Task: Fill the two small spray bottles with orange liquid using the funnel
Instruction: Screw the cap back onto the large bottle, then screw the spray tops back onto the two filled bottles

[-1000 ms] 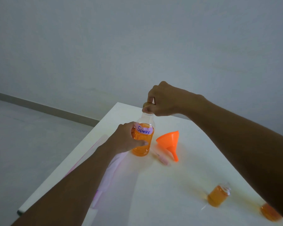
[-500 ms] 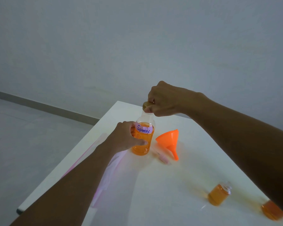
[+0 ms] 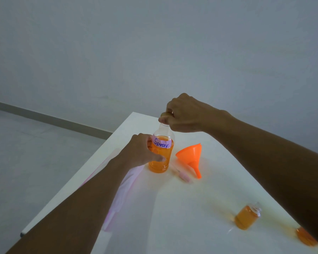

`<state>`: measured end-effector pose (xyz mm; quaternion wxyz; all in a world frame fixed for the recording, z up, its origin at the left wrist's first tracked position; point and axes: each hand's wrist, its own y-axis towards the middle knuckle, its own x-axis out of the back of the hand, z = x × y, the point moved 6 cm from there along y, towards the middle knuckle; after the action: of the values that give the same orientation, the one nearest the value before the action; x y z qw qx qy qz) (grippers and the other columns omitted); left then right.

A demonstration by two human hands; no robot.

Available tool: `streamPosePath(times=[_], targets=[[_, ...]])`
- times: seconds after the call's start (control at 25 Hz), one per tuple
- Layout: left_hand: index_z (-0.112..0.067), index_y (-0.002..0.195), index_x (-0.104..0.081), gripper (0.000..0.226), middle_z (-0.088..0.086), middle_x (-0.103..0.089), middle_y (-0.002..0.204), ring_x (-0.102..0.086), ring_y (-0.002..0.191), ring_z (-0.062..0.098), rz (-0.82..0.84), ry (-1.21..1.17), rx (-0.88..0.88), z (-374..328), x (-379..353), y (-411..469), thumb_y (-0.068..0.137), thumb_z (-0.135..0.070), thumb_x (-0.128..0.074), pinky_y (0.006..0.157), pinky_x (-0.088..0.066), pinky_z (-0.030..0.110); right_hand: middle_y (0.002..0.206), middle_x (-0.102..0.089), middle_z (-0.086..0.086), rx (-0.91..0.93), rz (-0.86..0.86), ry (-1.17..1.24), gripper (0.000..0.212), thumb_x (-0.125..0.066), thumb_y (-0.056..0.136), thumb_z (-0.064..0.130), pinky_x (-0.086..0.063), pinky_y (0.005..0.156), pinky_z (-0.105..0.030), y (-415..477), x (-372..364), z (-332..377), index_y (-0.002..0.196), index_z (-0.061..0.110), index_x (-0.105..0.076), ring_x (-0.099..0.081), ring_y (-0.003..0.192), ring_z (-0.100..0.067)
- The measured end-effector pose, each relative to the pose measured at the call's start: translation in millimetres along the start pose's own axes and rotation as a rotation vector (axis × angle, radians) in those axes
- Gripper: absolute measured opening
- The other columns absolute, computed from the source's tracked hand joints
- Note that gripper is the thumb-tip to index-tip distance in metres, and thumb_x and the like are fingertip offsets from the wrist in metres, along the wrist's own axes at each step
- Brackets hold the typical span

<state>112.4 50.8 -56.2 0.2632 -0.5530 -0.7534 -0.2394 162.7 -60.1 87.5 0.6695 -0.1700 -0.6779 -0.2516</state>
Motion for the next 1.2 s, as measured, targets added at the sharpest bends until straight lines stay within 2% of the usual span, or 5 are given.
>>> streamPosePath(times=[0.2, 0.48, 0.72, 1.0, 1.2], targets=[[-0.021, 0.117, -0.065, 0.072, -0.003, -0.071, 0.104, -0.068, 0.093, 0.017, 0.002, 0.028, -0.002, -2.4, -0.1, -0.1, 0.055, -0.047, -0.091, 0.088, -0.058, 0.033, 0.102, -0.066, 0.007, 0.056, 0.062, 0.088, 0.021, -0.063, 0.098, 0.03, -0.055, 0.083, -0.032, -8.6, 4.4, 0.4, 0.112, 0.015, -0.069, -0.063, 0.095, -0.015], [-0.022, 0.104, -0.064, 0.061, -0.003, -0.067, 0.095, -0.065, 0.087, 0.017, -0.013, 0.088, 0.02, -7.0, 2.7, -4.9, 0.054, -0.043, -0.092, 0.07, -0.049, 0.022, 0.067, -0.052, 0.007, -0.062, -0.021, 0.048, 0.03, -0.049, 0.087, -0.004, -0.038, 0.055, -0.029, -21.1, -1.2, 15.7, 0.063, 0.014, -0.049, -0.046, 0.062, -0.013], [-0.024, 0.116, -0.061, 0.071, -0.005, -0.069, 0.105, -0.066, 0.098, 0.018, 0.062, 0.056, 0.077, -14.1, -2.1, -12.1, 0.054, -0.04, -0.091, 0.085, -0.055, 0.031, 0.137, -0.051, -0.019, -0.157, -0.037, 0.185, 0.034, -0.031, 0.11, 0.015, -0.047, 0.098, -0.047, -56.3, -20.6, -1.4, 0.137, 0.007, -0.05, -0.053, 0.119, -0.04], [-0.019, 0.155, -0.015, 0.115, 0.006, -0.039, 0.154, -0.045, 0.135, 0.028, -0.017, 0.138, 0.225, -31.1, 4.5, -42.9, 0.067, -0.036, -0.088, 0.1, -0.047, 0.041, 0.122, -0.064, -0.011, -0.464, 0.009, 0.281, 0.026, -0.059, 0.094, 0.022, -0.049, 0.081, -0.029, -118.0, -121.4, -36.8, 0.118, 0.012, -0.064, -0.064, 0.105, -0.032], [-0.023, 0.15, -0.033, 0.07, 0.0, -0.041, 0.153, -0.044, 0.137, 0.023, -0.371, 0.028, 0.082, -36.0, -2.2, -97.9, 0.09, -0.023, -0.068, 0.109, -0.041, 0.039, 0.118, -0.063, -0.012, -0.51, -0.048, 0.201, 0.03, -0.054, 0.101, 0.034, -0.052, 0.086, -0.037, -129.0, -162.7, -32.1, 0.115, 0.009, -0.062, -0.063, 0.106, -0.031]])
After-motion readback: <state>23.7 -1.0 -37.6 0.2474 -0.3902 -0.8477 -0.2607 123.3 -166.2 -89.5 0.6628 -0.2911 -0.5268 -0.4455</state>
